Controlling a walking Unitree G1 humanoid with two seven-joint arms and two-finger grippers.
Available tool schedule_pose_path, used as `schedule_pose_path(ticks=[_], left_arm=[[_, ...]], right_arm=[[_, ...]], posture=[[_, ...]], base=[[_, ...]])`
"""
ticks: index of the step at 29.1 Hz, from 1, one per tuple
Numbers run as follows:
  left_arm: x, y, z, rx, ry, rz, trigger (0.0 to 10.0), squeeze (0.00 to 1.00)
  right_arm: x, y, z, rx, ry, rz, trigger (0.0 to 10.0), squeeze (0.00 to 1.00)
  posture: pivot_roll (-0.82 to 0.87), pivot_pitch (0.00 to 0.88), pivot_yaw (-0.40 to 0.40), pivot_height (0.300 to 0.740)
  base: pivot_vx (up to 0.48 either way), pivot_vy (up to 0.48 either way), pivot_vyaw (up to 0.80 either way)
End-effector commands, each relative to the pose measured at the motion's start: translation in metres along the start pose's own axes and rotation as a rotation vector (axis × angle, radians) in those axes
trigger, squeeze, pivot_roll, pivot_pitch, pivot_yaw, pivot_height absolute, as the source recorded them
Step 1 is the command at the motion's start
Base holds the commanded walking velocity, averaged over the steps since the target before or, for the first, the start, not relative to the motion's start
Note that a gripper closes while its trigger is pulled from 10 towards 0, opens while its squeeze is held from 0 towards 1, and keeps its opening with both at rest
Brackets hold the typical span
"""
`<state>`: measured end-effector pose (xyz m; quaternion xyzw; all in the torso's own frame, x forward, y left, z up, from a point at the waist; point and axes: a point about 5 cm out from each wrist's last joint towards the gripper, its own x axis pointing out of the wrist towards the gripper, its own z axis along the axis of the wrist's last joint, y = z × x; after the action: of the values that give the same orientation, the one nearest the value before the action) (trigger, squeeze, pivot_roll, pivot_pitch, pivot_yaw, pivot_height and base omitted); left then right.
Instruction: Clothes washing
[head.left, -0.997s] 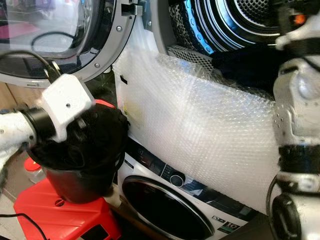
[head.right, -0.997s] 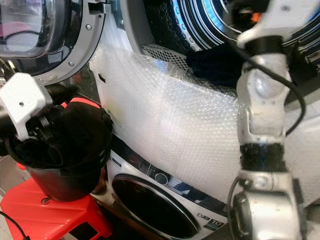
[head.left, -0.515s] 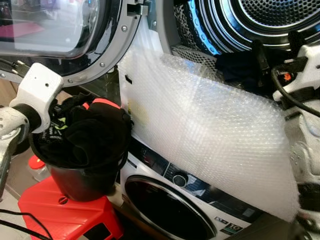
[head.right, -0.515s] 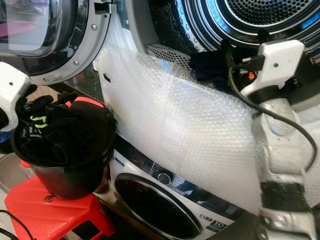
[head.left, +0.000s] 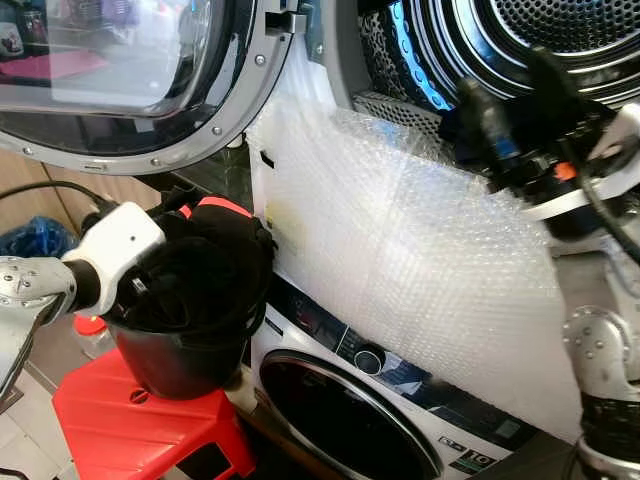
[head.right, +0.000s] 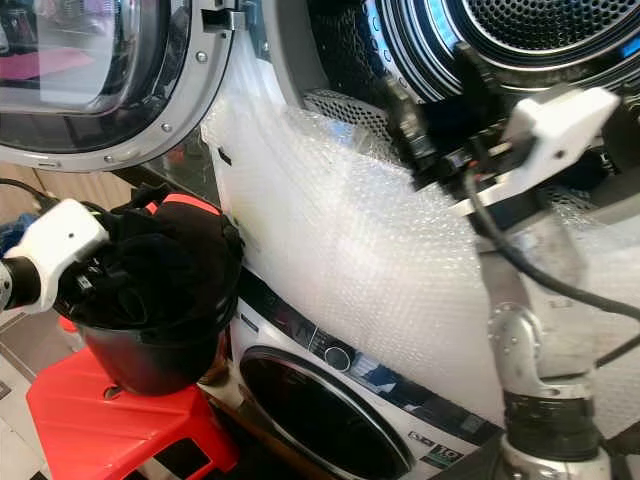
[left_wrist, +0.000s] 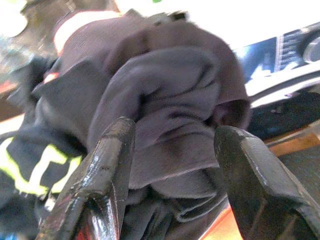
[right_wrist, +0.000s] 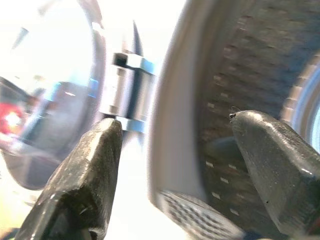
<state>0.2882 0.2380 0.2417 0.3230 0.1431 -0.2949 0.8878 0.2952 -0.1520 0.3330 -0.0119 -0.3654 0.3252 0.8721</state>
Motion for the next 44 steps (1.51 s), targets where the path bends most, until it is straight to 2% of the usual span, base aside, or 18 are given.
schedule_pose_path(ticks=[1,3,9,11,17,22,26,27,28,29,30,34,36,39,44], left_arm=[[0.002,0.001,0.002,0.000,-0.021,-0.062,10.0,0.00],[0.008,0.008,-0.008,-0.013,0.016,-0.047,10.0,0.00],[0.013,0.016,-0.034,0.017,0.138,-0.015,10.0,0.00],[0.014,0.016,-0.037,0.000,0.128,-0.028,10.0,0.00],[0.026,0.020,-0.038,-0.002,0.004,-0.077,10.0,0.00],[0.030,0.030,-0.040,0.003,-0.001,-0.071,10.0,0.00],[0.035,0.040,-0.045,-0.031,-0.014,-0.042,10.0,0.00],[0.037,0.041,-0.049,-0.063,-0.014,-0.042,4.2,0.00],[0.038,0.040,-0.050,-0.084,-0.017,-0.046,4.2,0.00],[0.040,0.041,-0.053,-0.098,-0.015,-0.047,1.1,0.00],[0.042,0.040,-0.057,-0.115,-0.012,-0.054,0.0,0.00],[0.048,0.036,-0.062,-0.132,-0.013,-0.068,0.0,0.00],[0.051,0.036,-0.057,-0.117,-0.044,-0.077,0.0,0.00],[0.050,0.040,-0.048,-0.073,-0.075,-0.054,0.0,0.00],[0.038,0.047,-0.017,0.045,-0.200,0.018,0.0,0.00]], right_arm=[[0.004,0.006,0.012,0.004,-0.046,0.042,10.0,0.00],[0.007,0.010,0.013,0.011,-0.052,0.062,10.0,0.00],[0.006,0.011,0.011,0.013,-0.038,0.067,10.0,0.00],[0.006,0.011,0.012,0.014,-0.038,0.065,10.0,0.00],[0.009,0.011,0.013,0.011,-0.038,0.071,10.0,0.00],[0.010,0.010,0.013,0.006,-0.032,0.074,10.0,0.00],[0.010,0.010,0.014,0.008,-0.031,0.071,10.0,0.00],[0.011,0.010,0.014,0.008,-0.031,0.070,10.0,0.00],[0.011,0.011,0.014,0.008,-0.031,0.070,10.0,0.00],[0.011,0.011,0.014,0.007,-0.031,0.069,10.0,0.00],[0.011,0.010,0.015,0.009,-0.034,0.069,10.0,0.00],[0.011,0.012,0.017,0.027,-0.045,0.089,10.0,0.00],[0.006,0.018,0.017,0.050,-0.032,0.144,10.0,0.00],[-0.001,0.027,0.012,0.058,-0.007,0.169,10.0,0.00],[-0.002,0.024,0.010,0.063,-0.010,0.117,10.0,0.00]], posture=[[0.36,0.145,-0.129,0.740],[0.35,0.147,-0.128,0.740],[0.35,0.152,-0.129,0.740],[0.35,0.155,-0.133,0.740],[0.34,0.161,-0.144,0.740],[0.34,0.170,-0.150,0.740],[0.33,0.178,-0.153,0.740],[0.33,0.182,-0.154,0.740],[0.33,0.182,-0.154,0.740],[0.33,0.182,-0.154,0.740],[0.33,0.185,-0.156,0.740],[0.31,0.189,-0.159,0.740],[0.31,0.192,-0.161,0.740],[0.30,0.192,-0.155,0.740],[0.30,0.192,-0.148,0.740]], base=[[0.000,0.000,0.00],[0.000,0.000,0.00],[0.000,0.000,0.00],[0.000,0.000,0.00],[0.000,0.000,0.00],[0.000,0.000,0.00],[0.000,0.000,0.00],[0.000,0.000,0.00],[0.000,0.000,0.00],[0.000,0.000,0.00],[0.000,0.000,0.00],[0.000,0.000,0.00],[0.000,0.000,0.00],[0.000,0.000,0.00],[0.000,0.000,0.00]])
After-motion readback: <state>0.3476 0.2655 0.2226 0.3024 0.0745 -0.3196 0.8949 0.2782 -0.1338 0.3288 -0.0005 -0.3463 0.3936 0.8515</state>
